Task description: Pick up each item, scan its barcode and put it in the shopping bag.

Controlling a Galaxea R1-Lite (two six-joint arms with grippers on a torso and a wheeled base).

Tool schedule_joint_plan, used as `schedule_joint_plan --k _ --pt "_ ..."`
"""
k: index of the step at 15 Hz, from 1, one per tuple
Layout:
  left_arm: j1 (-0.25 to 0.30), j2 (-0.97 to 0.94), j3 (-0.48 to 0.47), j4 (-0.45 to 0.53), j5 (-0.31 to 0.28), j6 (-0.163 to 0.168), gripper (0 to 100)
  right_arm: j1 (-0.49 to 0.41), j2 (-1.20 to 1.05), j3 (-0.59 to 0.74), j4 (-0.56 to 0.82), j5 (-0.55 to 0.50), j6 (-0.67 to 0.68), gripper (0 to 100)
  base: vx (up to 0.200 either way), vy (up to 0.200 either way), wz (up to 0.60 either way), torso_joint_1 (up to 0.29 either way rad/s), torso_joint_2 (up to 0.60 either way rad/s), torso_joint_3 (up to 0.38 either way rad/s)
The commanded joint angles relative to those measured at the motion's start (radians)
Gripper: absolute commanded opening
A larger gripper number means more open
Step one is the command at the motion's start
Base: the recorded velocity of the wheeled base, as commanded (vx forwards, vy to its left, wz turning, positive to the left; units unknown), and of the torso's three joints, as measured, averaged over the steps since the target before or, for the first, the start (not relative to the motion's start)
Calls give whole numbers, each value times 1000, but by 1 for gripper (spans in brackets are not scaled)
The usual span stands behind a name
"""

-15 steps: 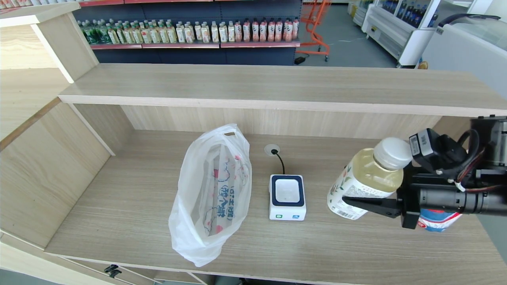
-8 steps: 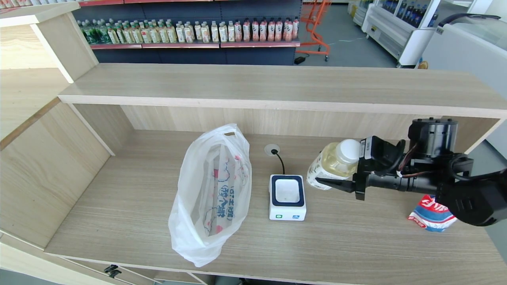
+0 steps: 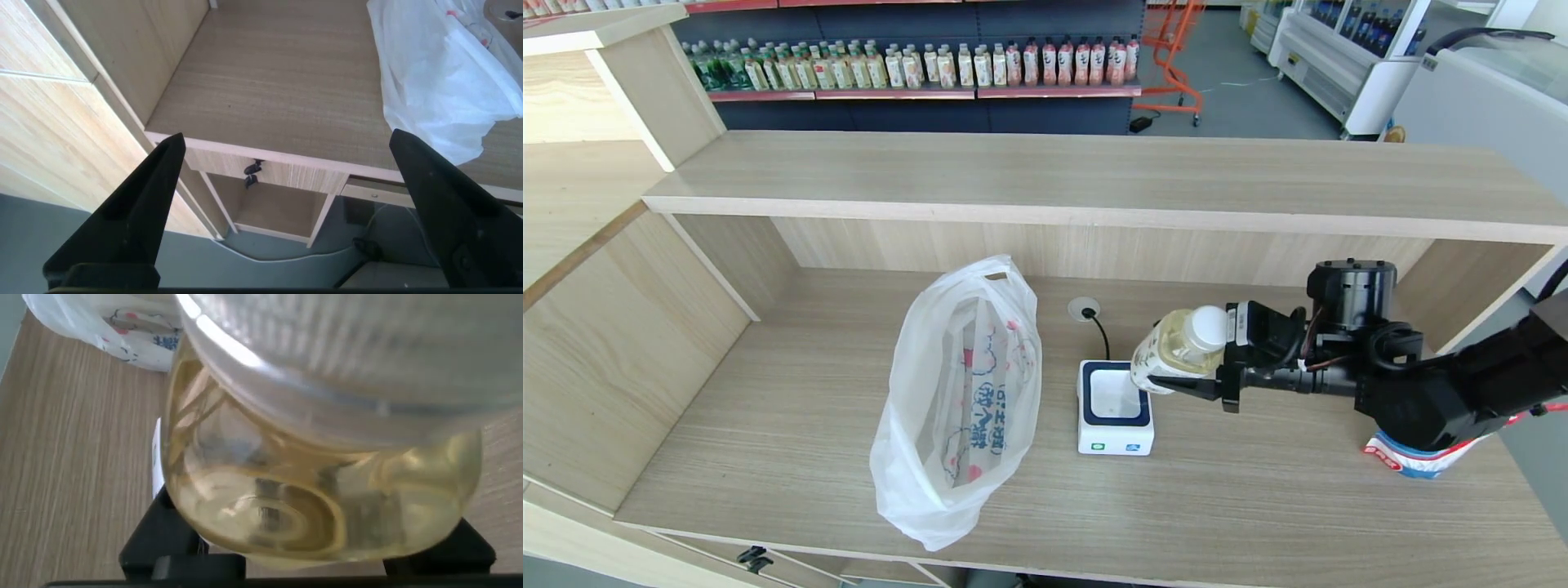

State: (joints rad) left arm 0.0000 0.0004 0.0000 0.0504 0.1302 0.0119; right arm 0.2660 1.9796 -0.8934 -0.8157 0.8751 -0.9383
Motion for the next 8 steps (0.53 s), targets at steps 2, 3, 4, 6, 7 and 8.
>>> schedule_joint_plan --k 2,3,4,6,7,8 --pt "0 0 0 0 0 0 100 27 73 -53 -29 21 -2 0 0 0 0 0 0 0" --pt "0 0 0 0 0 0 100 35 90 -61 -48 22 -8 0 0 0 0 0 0 0" --pt "0 0 0 0 0 0 100 39 110 -68 -60 22 -16 0 0 0 0 0 0 0" --pt "0 0 0 0 0 0 100 41 147 -85 -83 24 -43 0 0 0 0 0 0 0" --pt "0 0 0 0 0 0 100 42 159 -93 -88 28 -60 0 0 0 0 0 0 0" --pt "0 0 0 0 0 0 100 42 171 -99 -88 39 -74 0 0 0 0 0 0 0"
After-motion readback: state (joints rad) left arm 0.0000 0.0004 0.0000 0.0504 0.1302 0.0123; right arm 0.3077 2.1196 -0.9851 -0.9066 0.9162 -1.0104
